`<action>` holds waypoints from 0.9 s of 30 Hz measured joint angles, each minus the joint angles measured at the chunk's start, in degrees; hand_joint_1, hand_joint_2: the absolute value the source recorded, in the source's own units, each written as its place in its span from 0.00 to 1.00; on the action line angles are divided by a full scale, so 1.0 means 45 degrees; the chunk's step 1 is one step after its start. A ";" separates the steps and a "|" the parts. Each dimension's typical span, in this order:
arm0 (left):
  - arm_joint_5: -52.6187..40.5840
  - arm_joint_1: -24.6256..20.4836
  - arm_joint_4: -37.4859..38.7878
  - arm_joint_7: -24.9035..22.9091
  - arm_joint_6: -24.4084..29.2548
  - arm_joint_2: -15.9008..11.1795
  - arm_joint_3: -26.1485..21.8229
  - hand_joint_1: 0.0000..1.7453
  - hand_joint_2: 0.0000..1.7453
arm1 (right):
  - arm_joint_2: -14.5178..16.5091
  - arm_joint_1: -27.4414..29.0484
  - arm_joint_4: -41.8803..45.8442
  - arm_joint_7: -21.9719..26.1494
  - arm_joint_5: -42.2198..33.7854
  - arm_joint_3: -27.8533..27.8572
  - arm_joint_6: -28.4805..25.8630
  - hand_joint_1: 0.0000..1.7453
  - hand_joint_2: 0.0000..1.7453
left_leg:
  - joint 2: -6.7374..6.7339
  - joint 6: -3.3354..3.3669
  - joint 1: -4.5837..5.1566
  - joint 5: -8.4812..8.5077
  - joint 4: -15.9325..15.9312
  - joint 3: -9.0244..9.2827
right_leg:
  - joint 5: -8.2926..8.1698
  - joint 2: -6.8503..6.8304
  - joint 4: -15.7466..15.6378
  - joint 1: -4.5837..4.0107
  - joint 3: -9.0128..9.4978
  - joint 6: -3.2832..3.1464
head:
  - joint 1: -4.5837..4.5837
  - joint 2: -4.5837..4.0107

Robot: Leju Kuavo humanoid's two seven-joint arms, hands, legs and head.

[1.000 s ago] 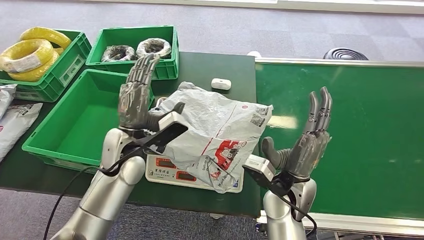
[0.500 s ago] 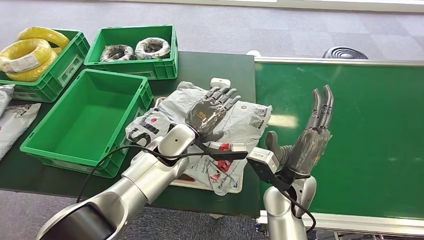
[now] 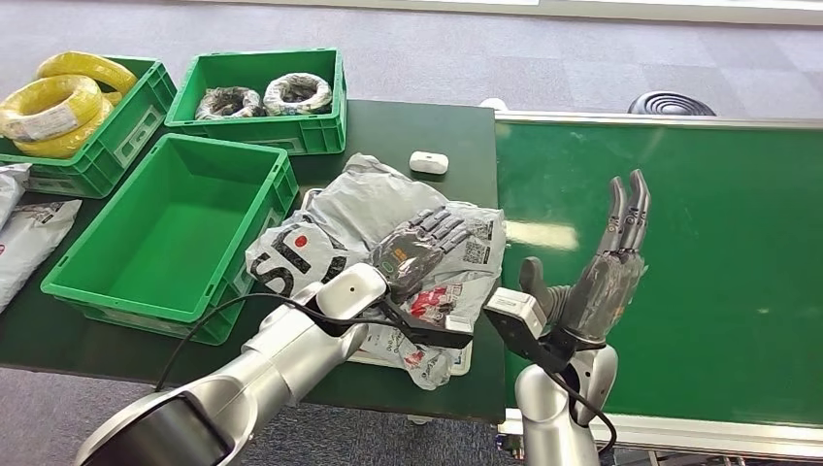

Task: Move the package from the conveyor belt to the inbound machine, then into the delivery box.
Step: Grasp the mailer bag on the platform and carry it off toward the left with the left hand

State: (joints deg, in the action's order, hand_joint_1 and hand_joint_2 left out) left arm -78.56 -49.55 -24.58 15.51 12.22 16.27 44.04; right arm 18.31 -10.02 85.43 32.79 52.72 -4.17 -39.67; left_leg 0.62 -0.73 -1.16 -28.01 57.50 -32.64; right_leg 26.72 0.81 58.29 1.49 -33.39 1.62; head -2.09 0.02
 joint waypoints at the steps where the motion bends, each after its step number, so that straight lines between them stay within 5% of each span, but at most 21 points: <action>1: 0.0006 -0.0001 0.0063 0.0028 -0.0028 0.0004 0.0064 0.00 1.00 | -0.0012 0.0002 0.0001 -0.0015 0.0005 0.0000 0.0000 0.00 0.00 | 0.0000 0.0000 0.0000 0.0000 0.0000 0.0004 | 0.0000 0.0000 0.0000 0.0000 0.0004 0.0000 | 0.0000 0.0000; 19: 0.0367 -0.0188 0.0338 0.0110 -0.0604 -0.0024 0.0243 0.00 1.00 | -0.0101 -0.0065 0.0007 -0.0083 -0.0017 -0.0044 0.0000 0.00 0.00 | 0.0001 -0.0001 -0.0001 -0.0001 -0.0004 0.0075 | 0.0000 0.0001 0.0000 -0.0001 0.0079 0.0000 | 0.0000 0.0000; 27: 0.0174 -0.0683 0.0435 -0.0052 -0.1883 -0.0239 0.0556 0.00 1.00 | -0.0115 -0.0238 -0.0002 0.0205 0.0041 -0.0058 0.0000 0.00 0.00 | -0.0005 -0.0002 -0.0002 -0.0002 -0.0008 0.0115 | 0.0001 0.0002 0.0000 -0.0003 0.0115 -0.0001 | 0.0000 0.0000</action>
State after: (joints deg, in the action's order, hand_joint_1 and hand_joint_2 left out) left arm -77.78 -52.62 -22.62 15.27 3.75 15.19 46.54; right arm 17.79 -11.09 85.42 33.71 52.90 -4.44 -39.67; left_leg 0.60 -0.74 -1.17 -28.02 57.47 -32.12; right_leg 26.72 0.82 58.29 1.47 -32.87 1.61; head -2.09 0.02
